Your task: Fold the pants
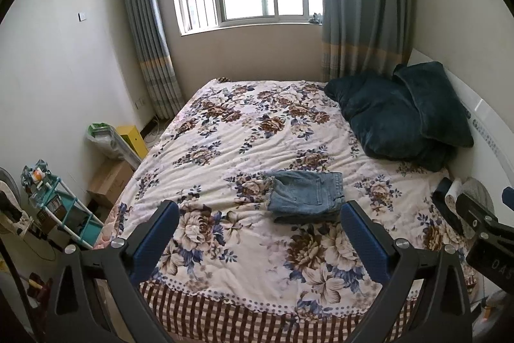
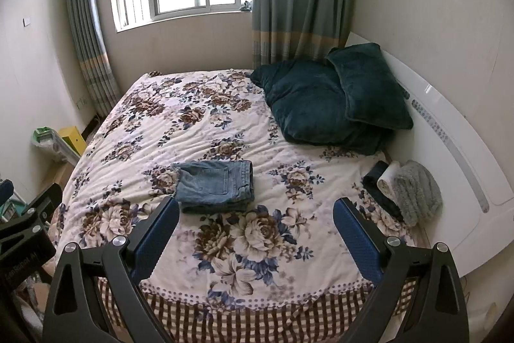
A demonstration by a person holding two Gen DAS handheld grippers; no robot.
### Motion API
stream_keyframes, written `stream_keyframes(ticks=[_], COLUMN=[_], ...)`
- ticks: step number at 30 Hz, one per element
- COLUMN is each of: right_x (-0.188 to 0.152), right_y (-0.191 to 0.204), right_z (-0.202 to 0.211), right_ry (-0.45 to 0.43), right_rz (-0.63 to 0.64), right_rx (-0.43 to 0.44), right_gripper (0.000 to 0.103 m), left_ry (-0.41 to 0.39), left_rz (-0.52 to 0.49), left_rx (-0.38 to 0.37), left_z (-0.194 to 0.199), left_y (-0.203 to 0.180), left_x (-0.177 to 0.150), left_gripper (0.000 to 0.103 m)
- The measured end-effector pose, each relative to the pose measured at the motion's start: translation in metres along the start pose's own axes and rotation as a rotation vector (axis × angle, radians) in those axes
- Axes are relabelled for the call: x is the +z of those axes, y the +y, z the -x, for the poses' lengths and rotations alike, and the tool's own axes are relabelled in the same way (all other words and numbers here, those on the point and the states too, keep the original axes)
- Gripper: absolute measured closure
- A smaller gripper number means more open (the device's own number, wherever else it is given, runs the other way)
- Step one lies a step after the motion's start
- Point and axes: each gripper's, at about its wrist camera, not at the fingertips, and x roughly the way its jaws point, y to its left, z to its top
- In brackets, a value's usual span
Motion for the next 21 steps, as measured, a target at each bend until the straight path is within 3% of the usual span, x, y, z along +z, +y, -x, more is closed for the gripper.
stream_keyframes(ticks=[21], right_x=[-0.016], right_y=[-0.005], right_z=[0.000], right_ry=[0.002], right_rz=[-0.001], right_rx=[0.010], right_gripper=[0.005], left_ry=[-0.005], left_rz=[0.008], left_rx=[0.010], left_z=[-0.004], left_y=[0.000], left_x=[0.000], left_gripper=[0.000])
